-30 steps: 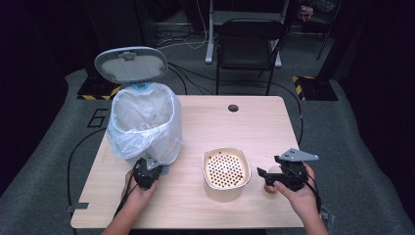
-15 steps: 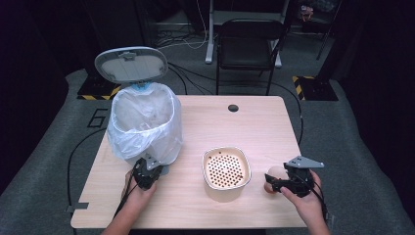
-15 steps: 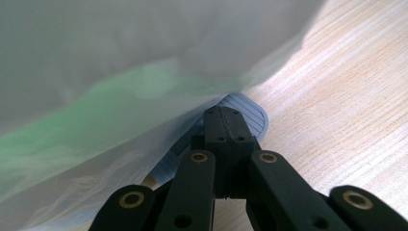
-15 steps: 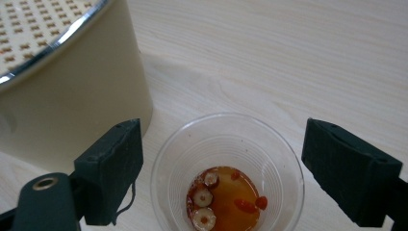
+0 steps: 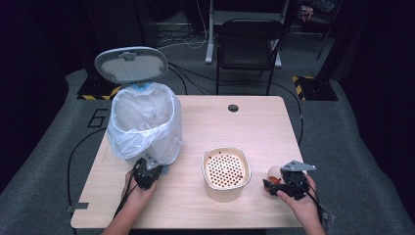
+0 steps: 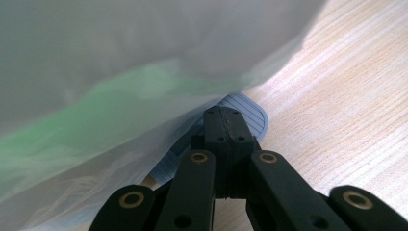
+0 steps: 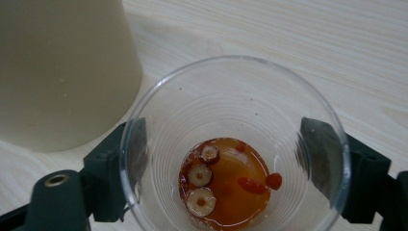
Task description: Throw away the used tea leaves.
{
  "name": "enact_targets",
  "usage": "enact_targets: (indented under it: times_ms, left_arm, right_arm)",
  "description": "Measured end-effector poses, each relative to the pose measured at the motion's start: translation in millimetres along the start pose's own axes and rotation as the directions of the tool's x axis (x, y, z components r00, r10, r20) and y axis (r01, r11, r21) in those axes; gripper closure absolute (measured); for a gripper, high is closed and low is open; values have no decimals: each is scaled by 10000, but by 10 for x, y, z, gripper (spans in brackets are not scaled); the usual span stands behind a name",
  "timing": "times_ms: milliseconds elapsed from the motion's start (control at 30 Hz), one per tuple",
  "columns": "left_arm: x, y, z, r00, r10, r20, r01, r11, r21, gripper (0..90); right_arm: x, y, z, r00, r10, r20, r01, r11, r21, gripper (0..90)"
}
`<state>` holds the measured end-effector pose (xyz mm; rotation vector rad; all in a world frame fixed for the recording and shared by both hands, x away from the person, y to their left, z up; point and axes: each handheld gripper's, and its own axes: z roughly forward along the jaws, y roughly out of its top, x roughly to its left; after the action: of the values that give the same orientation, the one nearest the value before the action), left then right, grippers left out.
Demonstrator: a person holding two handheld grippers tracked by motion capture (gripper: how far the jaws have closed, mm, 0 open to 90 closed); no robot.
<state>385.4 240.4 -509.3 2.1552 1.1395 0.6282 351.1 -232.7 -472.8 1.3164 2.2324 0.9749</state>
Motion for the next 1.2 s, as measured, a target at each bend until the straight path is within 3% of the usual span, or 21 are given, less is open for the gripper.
enact_targets:
  times_ms: [233,900,1200]
  left_arm:
    - [0,0,1,10000,-36,1,36,10000,-17,900]
    - [0,1,-1,10000,16,4,-16,10000,13,900]
    - [0,1,0,10000,21,-14,-21,10000,3,900]
  right_arm:
    - [9,-30,39,9999,-134,101,134,9999,48,266]
    - [-25,67,-43,9984,-432,370,435,9990,-67,294]
    - [-43,250,-59,9976,-692,-16,692,9975,-156,314]
